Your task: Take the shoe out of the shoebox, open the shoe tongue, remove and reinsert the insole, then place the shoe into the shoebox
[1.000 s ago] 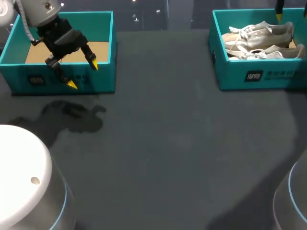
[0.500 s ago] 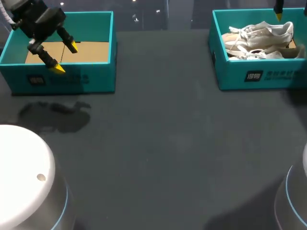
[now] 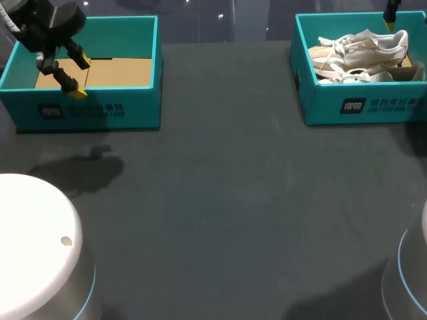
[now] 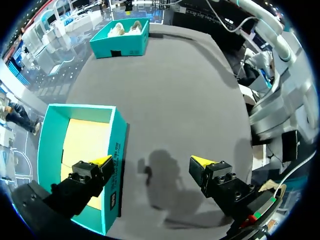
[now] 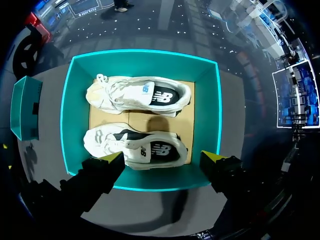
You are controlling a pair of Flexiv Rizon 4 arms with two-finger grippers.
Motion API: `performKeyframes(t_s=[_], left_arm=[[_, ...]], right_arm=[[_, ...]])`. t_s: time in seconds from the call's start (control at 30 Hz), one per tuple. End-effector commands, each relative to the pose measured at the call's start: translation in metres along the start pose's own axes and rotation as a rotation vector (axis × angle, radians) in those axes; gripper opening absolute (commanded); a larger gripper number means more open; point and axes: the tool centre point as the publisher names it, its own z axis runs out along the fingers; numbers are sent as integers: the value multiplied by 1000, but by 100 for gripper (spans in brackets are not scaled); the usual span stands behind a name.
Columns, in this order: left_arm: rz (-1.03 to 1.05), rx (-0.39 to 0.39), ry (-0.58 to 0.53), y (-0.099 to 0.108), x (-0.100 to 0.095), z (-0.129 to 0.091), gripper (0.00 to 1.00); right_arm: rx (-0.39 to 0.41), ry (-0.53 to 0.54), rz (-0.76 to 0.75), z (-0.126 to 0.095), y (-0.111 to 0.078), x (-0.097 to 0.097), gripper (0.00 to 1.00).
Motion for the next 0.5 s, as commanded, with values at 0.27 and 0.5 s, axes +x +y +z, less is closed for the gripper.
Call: performKeyframes(t_s=[0.27, 0.5], left_arm=[[-585, -112, 20, 26, -25, 5, 100], [-855, -183, -10, 40, -41, 0, 100]], right_arm=[[40, 24, 123, -10, -38, -1, 100], [49, 62, 125, -12, -62, 7, 100]])
